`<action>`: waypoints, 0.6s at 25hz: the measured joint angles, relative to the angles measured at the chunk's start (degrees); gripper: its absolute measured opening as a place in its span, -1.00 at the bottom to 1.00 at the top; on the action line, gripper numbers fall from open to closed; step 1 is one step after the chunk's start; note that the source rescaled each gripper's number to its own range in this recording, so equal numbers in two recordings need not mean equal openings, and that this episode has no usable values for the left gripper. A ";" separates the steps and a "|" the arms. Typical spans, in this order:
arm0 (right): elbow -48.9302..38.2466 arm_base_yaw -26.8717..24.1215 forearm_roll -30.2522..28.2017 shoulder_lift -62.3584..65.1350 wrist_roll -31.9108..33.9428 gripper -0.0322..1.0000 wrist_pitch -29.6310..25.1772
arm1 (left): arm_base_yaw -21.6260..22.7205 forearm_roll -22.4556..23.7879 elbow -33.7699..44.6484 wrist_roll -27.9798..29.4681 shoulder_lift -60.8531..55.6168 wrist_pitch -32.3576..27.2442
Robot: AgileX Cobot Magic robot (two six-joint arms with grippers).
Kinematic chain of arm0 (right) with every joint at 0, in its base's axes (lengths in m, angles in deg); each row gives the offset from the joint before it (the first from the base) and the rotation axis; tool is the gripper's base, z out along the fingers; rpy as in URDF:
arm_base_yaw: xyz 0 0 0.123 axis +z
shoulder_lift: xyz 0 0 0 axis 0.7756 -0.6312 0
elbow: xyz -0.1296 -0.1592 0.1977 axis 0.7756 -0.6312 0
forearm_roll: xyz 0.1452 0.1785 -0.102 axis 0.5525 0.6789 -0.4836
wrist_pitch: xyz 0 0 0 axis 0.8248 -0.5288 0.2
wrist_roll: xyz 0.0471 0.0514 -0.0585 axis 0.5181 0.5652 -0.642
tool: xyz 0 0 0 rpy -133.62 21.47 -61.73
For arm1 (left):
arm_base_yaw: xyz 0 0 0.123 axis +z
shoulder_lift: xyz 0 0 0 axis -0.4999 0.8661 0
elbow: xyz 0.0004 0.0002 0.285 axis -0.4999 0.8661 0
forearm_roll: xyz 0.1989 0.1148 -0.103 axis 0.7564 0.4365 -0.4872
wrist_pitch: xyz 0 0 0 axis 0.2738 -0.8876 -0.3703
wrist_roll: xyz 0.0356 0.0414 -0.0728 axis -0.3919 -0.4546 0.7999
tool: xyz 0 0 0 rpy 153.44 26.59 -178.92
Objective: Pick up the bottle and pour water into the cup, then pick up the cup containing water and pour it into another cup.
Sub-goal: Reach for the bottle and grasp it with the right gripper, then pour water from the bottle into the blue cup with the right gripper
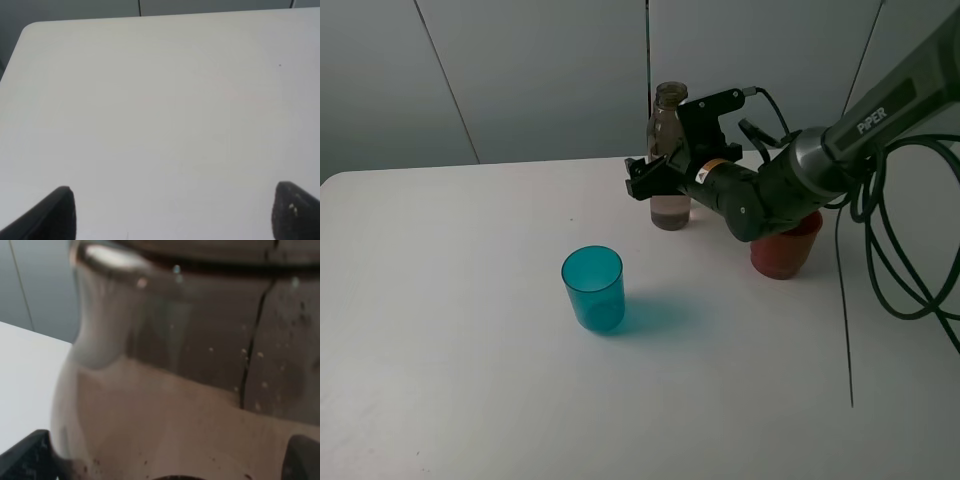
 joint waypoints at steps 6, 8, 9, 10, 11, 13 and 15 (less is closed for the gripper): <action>0.00 0.00 0.30 -0.14 0.12 -0.93 -0.22 | 0.00 0.00 0.00 0.10 0.00 0.00; 0.09 0.00 0.20 -0.14 0.12 -0.93 -0.22 | 0.00 0.00 0.00 0.10 0.00 0.00; 0.09 0.00 0.20 -0.14 0.23 -0.93 -0.32 | 0.00 0.00 0.00 0.10 0.00 0.00; 0.09 0.00 0.20 -0.14 0.22 -0.93 -0.32 | 0.00 0.00 0.00 0.10 0.00 0.00; 0.09 0.00 0.20 -0.14 0.22 -0.93 -0.32 | 0.00 0.00 0.00 0.10 0.00 0.00; 0.09 0.00 0.20 -0.14 0.22 -0.93 -0.32 | 0.00 0.00 0.00 0.10 0.00 0.00; 0.09 0.00 0.20 -0.14 0.22 -0.93 -0.32 | 0.00 0.00 0.00 0.10 0.00 0.00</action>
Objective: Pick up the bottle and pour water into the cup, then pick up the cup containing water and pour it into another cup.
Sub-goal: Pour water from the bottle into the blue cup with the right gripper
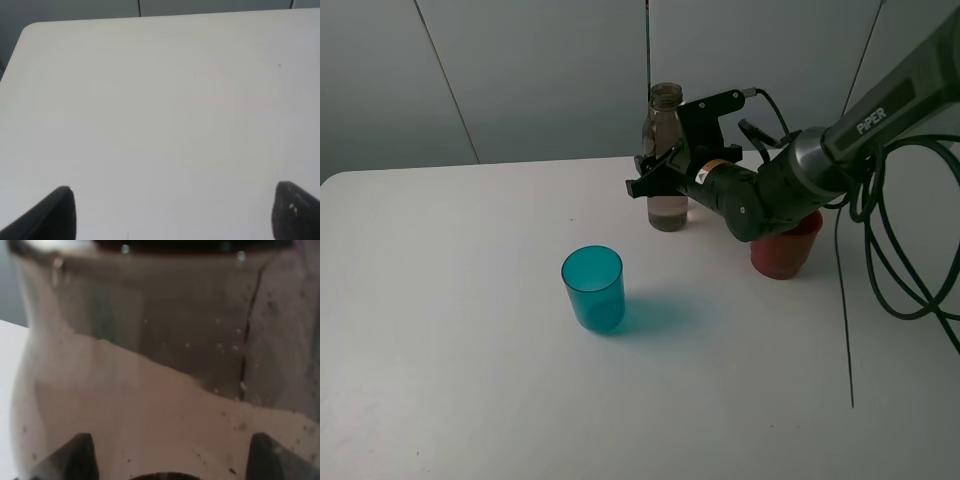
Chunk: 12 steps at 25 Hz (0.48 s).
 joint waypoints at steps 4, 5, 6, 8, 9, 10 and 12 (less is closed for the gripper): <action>0.00 0.00 -0.25 0.00 -0.13 -0.93 0.00 | 0.00 0.00 0.00 0.00 0.00 0.00; 0.00 0.00 -0.25 0.00 -0.67 -0.93 -0.14 | 0.00 0.00 0.00 0.00 0.00 0.00; 0.00 0.00 -0.48 0.36 -1.70 -0.93 -0.40 | 0.00 0.00 0.00 0.00 0.00 0.00; 0.00 0.00 -0.60 1.44 -4.76 -0.93 -2.58 | 0.00 0.00 0.00 0.00 0.00 0.00; 0.00 0.00 -0.60 2.34 -6.62 -0.93 -3.83 | 0.00 0.00 0.00 0.00 0.00 0.00; -0.12 0.00 -0.68 3.42 -8.30 -0.93 -5.13 | 0.00 0.00 0.00 0.00 0.00 0.00; -0.12 0.00 -0.68 5.95 -12.55 -0.93 -7.73 | 0.00 0.00 0.00 0.00 0.00 0.00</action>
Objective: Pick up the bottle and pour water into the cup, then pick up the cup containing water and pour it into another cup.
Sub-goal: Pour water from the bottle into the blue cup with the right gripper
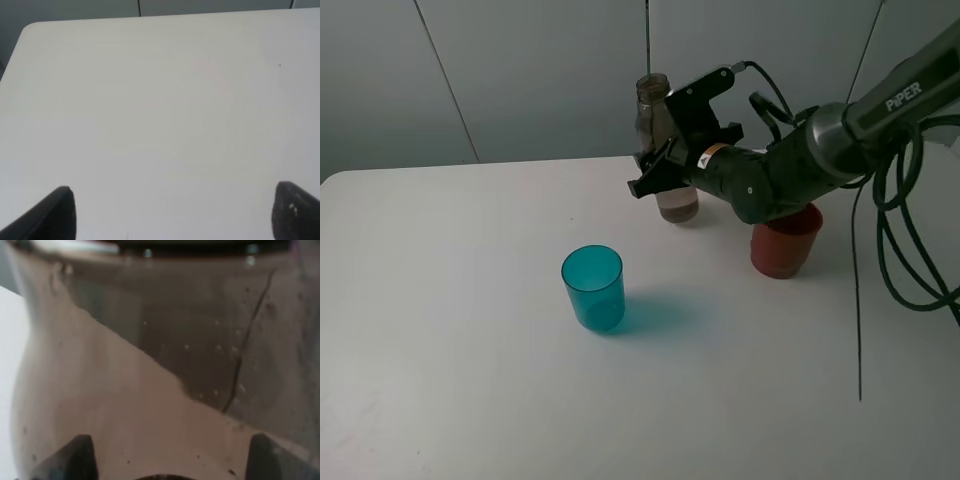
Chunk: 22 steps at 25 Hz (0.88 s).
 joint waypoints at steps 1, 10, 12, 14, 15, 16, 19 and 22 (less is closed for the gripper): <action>0.00 0.00 0.00 1.62 -2.33 -0.93 -0.91 | 0.00 0.00 0.00 0.00 0.00 0.00; -2.24 0.00 -0.14 12.78 -22.65 -0.93 -8.63 | 0.00 0.00 0.00 0.00 0.00 0.00; -4.51 0.20 -0.61 14.08 -25.69 -0.93 -8.73 | 0.00 0.00 0.00 0.00 0.00 0.00; -7.35 0.21 -1.71 15.43 -28.32 -0.93 -8.98 | 0.00 0.00 0.00 0.00 0.00 0.00; -8.80 0.21 -2.71 16.18 -29.07 -0.93 -8.98 | 0.00 0.00 0.00 0.00 0.00 0.00; -9.92 0.31 -3.90 16.87 -29.61 -0.93 -9.06 | 0.00 0.00 0.00 0.00 0.00 0.00; -13.32 0.31 -8.77 18.10 -30.17 -0.93 -9.06 | 0.00 0.00 0.00 0.00 0.00 0.00; -15.02 0.82 -12.59 18.18 -30.64 -0.93 -9.44 | 0.00 0.00 0.00 0.00 0.00 0.00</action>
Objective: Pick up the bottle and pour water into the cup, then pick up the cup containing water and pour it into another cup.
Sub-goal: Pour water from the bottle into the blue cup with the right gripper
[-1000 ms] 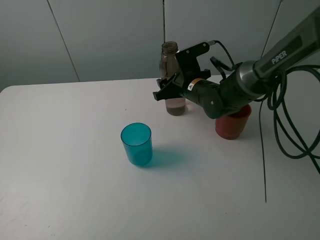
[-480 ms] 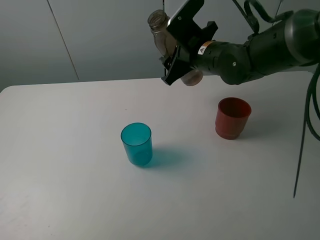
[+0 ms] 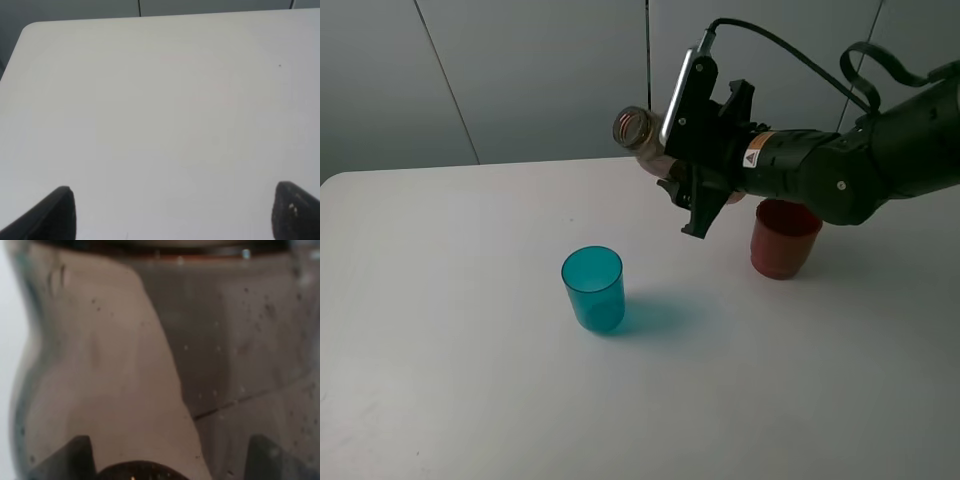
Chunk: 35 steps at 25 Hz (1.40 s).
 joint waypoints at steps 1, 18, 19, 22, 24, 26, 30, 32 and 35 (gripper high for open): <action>-0.17 0.10 -0.93 0.00 -0.11 -0.93 0.00 | 0.00 0.00 0.00 0.00 0.00 0.00; -0.29 1.44 -0.93 -3.22 -15.47 -0.93 4.81 | 0.00 0.00 0.00 0.00 0.00 0.00; -0.29 1.44 -0.52 -3.61 -15.61 -0.93 4.81 | 0.00 0.00 0.00 0.00 0.00 0.00; -0.29 2.25 0.54 -4.24 -18.31 -0.93 5.25 | 0.00 0.00 0.00 0.00 0.00 0.00; -0.29 3.21 1.06 -4.24 -20.95 -0.93 5.38 | 0.00 0.00 0.00 0.00 0.00 0.00; -0.29 3.74 1.22 -4.24 -22.80 -0.93 5.52 | 0.00 0.00 0.00 0.00 0.00 0.00; -0.29 3.86 3.21 -4.32 -25.93 -0.93 5.61 | 0.00 0.00 0.00 0.00 0.00 0.00; -0.17 4.38 5.48 -4.67 -28.84 -0.93 5.74 | 0.00 0.00 0.00 0.00 0.00 0.00; 0.34 4.83 7.22 -5.88 -31.13 -0.93 5.60 | 0.00 0.00 0.00 0.00 0.00 0.00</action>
